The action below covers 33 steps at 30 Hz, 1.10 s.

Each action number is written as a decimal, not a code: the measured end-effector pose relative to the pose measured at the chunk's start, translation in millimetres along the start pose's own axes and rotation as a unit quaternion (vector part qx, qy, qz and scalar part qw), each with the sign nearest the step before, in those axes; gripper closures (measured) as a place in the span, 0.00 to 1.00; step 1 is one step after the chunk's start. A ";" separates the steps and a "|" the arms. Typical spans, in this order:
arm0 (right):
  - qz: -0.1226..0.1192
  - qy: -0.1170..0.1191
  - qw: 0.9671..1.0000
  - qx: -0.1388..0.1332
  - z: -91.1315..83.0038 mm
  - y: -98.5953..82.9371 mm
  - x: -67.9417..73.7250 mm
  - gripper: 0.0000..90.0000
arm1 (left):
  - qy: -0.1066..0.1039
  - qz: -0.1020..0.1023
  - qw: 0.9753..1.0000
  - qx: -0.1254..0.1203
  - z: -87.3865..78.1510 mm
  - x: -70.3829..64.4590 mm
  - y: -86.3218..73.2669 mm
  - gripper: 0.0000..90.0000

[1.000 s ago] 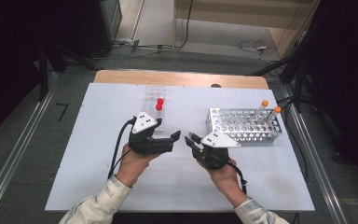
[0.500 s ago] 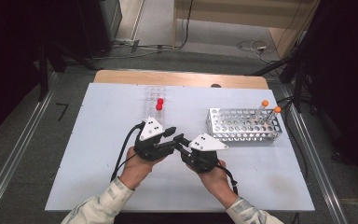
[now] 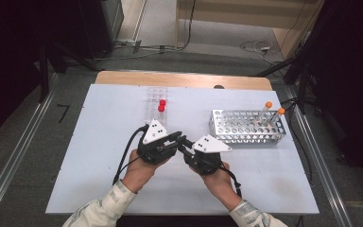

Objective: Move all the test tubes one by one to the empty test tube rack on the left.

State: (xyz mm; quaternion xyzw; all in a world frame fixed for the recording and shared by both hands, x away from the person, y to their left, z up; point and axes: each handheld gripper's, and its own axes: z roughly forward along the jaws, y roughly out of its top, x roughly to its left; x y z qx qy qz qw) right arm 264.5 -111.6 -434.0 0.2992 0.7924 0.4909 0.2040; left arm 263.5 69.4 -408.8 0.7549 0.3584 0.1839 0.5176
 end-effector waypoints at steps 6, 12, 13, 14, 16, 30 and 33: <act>-0.001 0.009 1.000 0.001 0.2 -0.6 -1.0 0.62 | 0.003 -0.003 1.000 -0.005 -2.3 3.1 0.8 0.85; 0.003 0.008 1.000 0.014 1.6 -3.4 -7.9 0.43 | 0.009 -0.013 1.000 -0.007 -4.1 10.7 0.9 0.85; 0.003 0.009 1.000 0.016 2.0 -3.8 -9.8 0.41 | 0.011 -0.016 1.000 -0.007 -4.7 12.7 1.0 0.85; 0.006 0.007 1.000 0.019 1.8 -4.1 -11.1 0.40 | 0.013 -0.019 1.000 -0.008 -5.2 14.8 1.0 0.85; 0.005 0.007 1.000 0.018 0.7 -5.1 -13.5 0.38 | 0.017 -0.026 0.999 -0.010 -6.3 19.1 1.3 0.85; 0.021 -0.017 0.999 0.017 -23.7 -9.9 -36.5 0.35 | 0.061 -0.049 0.997 -0.022 -18.7 49.1 10.0 0.85; 0.023 -0.023 0.999 0.014 -28.2 -11.0 -40.7 0.35 | 0.076 -0.054 0.995 -0.028 -23.3 57.5 13.6 0.85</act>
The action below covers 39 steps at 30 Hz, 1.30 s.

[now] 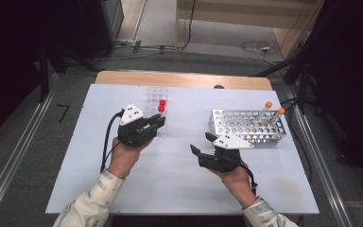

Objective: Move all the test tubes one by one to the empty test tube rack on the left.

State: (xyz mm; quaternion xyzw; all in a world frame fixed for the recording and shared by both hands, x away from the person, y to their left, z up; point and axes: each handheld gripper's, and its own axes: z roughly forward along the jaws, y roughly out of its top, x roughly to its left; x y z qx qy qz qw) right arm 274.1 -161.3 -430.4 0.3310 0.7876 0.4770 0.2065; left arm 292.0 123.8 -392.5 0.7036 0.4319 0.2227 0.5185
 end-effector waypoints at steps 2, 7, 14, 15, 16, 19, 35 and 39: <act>0.003 -0.003 1.000 0.001 -3.1 -1.3 -2.3 0.35 | 0.010 -0.002 1.000 -0.002 -1.5 4.9 3.7 0.85; 0.005 -0.010 1.000 0.000 -9.6 -4.0 -9.9 0.35 | 0.029 0.002 1.000 -0.006 -1.0 14.2 16.3 0.85; 0.009 -0.019 1.000 -0.001 -17.1 -7.2 -17.5 0.35 | 0.057 0.002 0.998 0.004 16.3 27.5 28.5 0.85; 0.012 -0.020 1.000 -0.001 -18.0 -7.8 -18.3 0.35 | 0.060 0.002 0.998 0.005 18.0 28.8 30.0 0.85; 0.011 -0.021 1.000 -0.001 -18.6 -8.2 -19.2 0.35 | 0.064 0.000 0.998 0.003 20.0 31.4 32.5 0.85; 0.015 -0.024 1.000 -0.001 -20.6 -9.6 -22.6 0.35 | 0.070 -0.003 0.998 -0.001 24.1 35.6 37.6 0.85; 0.015 -0.025 1.000 -0.002 -21.8 -10.2 -24.6 0.36 | 0.101 -0.006 0.995 -0.002 50.2 46.0 35.5 0.85; 0.016 -0.025 1.000 -0.002 -21.6 -10.3 -24.6 0.36 | 0.097 -0.006 0.995 0.000 54.5 45.6 34.1 0.85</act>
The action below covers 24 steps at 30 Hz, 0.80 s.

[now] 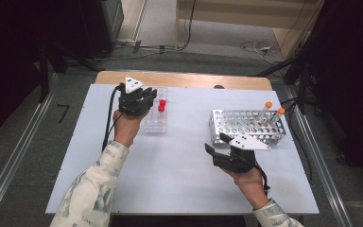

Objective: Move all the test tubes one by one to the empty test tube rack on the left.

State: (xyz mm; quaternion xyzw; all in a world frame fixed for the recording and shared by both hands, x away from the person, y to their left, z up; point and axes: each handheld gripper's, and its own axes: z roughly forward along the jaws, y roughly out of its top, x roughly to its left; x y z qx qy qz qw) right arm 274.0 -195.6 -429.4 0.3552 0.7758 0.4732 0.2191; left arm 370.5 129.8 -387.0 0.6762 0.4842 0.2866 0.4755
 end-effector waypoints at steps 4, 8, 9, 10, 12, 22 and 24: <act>0.000 0.000 1.000 -0.001 -0.2 0.0 -0.1 0.36 | 0.008 0.010 1.000 0.002 2.9 -1.8 -1.6 0.85; 0.001 0.000 1.000 -0.001 -0.6 0.0 0.2 0.36 | 0.015 0.019 1.000 0.007 6.3 -2.4 -5.3 0.85; 0.000 0.000 1.000 -0.001 -0.5 0.0 0.1 0.36 | 0.016 0.020 1.000 0.008 7.0 -2.9 -7.0 0.85; 0.001 0.000 1.000 -0.001 -0.5 0.0 0.0 0.36 | 0.017 0.022 1.000 0.010 8.0 -3.4 -8.8 0.85; 0.001 0.000 1.000 -0.001 -0.3 -0.1 -0.3 0.36 | 0.018 0.024 0.999 0.013 10.1 -4.3 -13.1 0.85; 0.001 0.002 1.000 0.001 0.5 -0.8 0.2 0.36 | 0.020 0.013 0.999 0.028 17.8 -3.8 -27.9 0.84; 0.001 0.002 1.000 0.001 0.4 -0.8 0.1 0.36 | 0.020 0.010 0.999 0.028 17.4 -4.0 -27.7 0.83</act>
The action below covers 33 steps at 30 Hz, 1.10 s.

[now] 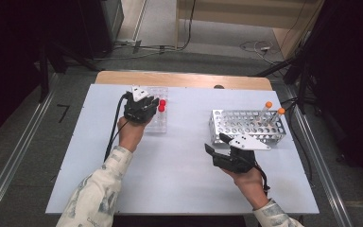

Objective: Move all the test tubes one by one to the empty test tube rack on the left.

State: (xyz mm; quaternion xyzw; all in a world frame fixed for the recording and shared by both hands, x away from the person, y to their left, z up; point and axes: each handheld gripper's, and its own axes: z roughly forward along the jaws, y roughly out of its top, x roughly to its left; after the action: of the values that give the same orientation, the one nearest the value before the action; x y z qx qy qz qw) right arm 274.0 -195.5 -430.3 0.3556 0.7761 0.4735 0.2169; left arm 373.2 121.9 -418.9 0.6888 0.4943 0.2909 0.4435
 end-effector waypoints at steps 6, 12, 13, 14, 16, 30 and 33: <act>0.002 -0.001 1.000 0.000 -0.2 0.0 -0.2 0.36 | -0.003 -0.010 1.000 0.001 -1.8 -0.2 0.3 0.73; 0.002 -0.003 1.000 0.001 -0.5 -0.4 -1.0 0.36 | -0.022 -0.042 0.999 -0.008 -10.4 4.1 -1.2 0.66; 0.002 -0.004 1.000 0.000 -0.7 -0.4 -1.4 0.36 | -0.023 -0.044 0.999 -0.010 -13.0 5.2 -1.6 0.64; 0.002 -0.005 1.000 -0.001 -1.0 -0.4 -1.9 0.36 | -0.026 -0.051 0.998 -0.013 -16.2 6.8 -2.2 0.61; 0.005 -0.006 1.000 0.000 -1.7 -0.5 -3.3 0.36 | -0.031 -0.063 0.997 -0.018 -23.3 11.3 -3.9 0.55; 0.029 -0.045 0.999 -0.002 -17.9 -9.4 -28.7 0.36 | -0.037 -0.071 0.997 -0.014 -57.1 8.9 -28.6 0.28; 0.036 -0.056 0.998 -0.003 -23.3 -12.5 -36.9 0.36 | -0.043 -0.062 0.997 -0.011 -61.8 4.4 -31.2 0.26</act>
State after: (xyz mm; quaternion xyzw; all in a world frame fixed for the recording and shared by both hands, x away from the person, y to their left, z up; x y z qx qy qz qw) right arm 278.1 -240.7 -430.8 0.4087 0.7481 0.4623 0.2442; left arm 309.6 149.8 -420.0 0.6636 0.5133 0.2385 0.4893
